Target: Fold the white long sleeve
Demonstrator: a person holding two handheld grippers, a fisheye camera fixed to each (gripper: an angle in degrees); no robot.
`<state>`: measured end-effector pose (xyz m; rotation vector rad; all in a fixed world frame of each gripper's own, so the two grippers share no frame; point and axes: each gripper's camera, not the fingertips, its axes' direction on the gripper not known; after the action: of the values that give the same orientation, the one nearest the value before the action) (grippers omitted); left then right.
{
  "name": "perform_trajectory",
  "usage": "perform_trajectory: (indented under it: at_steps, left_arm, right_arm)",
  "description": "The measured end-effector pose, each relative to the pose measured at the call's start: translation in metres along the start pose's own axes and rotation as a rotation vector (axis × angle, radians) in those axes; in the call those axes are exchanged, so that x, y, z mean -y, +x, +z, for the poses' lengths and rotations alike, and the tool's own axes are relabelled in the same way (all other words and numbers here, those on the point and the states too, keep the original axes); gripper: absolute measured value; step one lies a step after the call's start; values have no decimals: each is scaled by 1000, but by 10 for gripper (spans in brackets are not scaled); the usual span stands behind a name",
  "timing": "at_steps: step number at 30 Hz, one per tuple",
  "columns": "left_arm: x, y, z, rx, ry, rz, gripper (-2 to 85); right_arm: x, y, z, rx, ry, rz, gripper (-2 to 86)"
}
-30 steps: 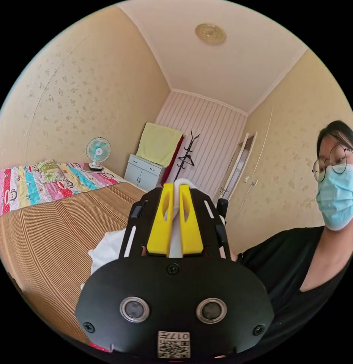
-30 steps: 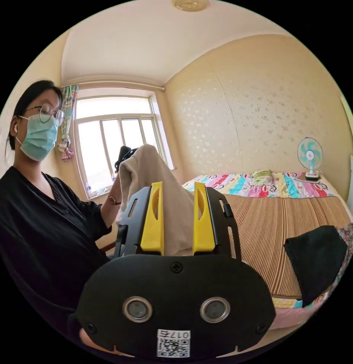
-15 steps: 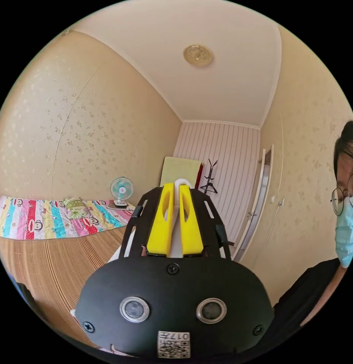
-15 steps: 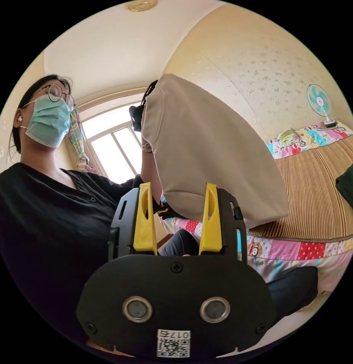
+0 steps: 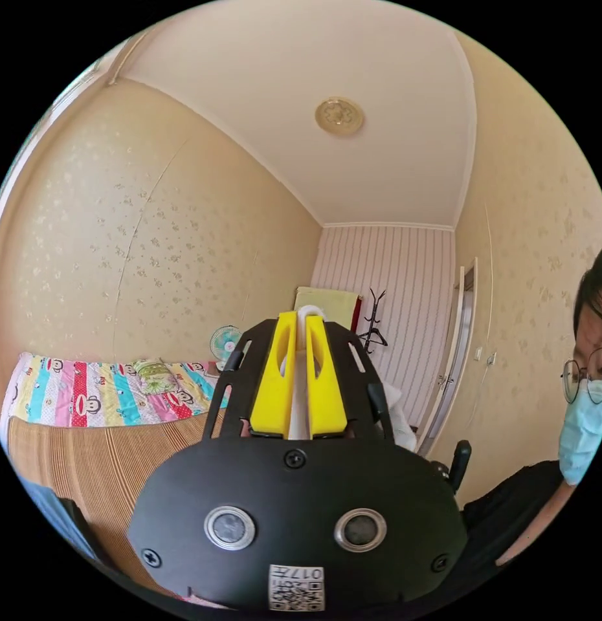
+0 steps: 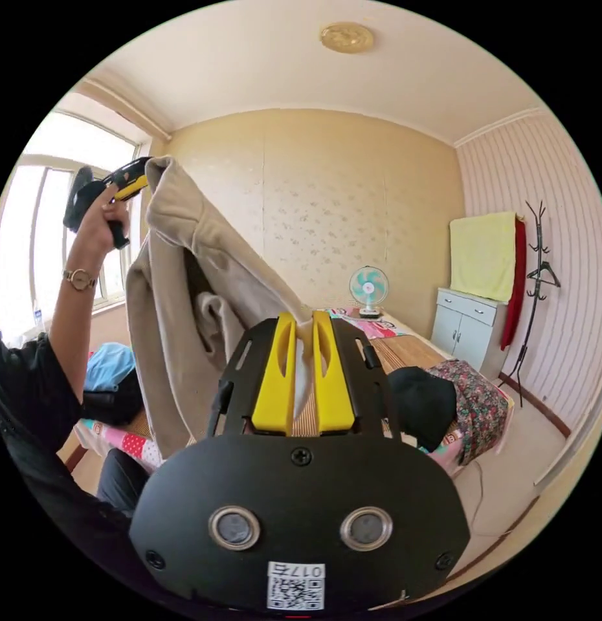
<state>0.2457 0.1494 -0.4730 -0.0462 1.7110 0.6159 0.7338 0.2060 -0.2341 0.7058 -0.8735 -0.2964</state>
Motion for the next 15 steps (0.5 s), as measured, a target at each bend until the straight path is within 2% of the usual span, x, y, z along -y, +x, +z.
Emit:
perform_trajectory:
  at_steps: [2,6,8,10,12,15]
  left_arm:
    - [12,-21,-12,-53,-85,-47,5]
    - [15,-32,-46,-158,-22,-26,7]
    - [21,-27,-68,-121,2,38,8]
    - [25,-25,-78,-59,8,79,10]
    - [28,-32,-81,-3,-8,92,12]
    - [31,-76,-54,70,-117,48,15]
  right_arm:
    - [41,26,0,-28,116,46,39]
    - [96,42,-5,23,320,122,38]
    - [120,31,-15,4,483,108,38]
    - [137,19,-17,-11,553,64,39]
    - [157,15,-8,23,518,48,41]
    - [196,18,50,100,290,-38,47]
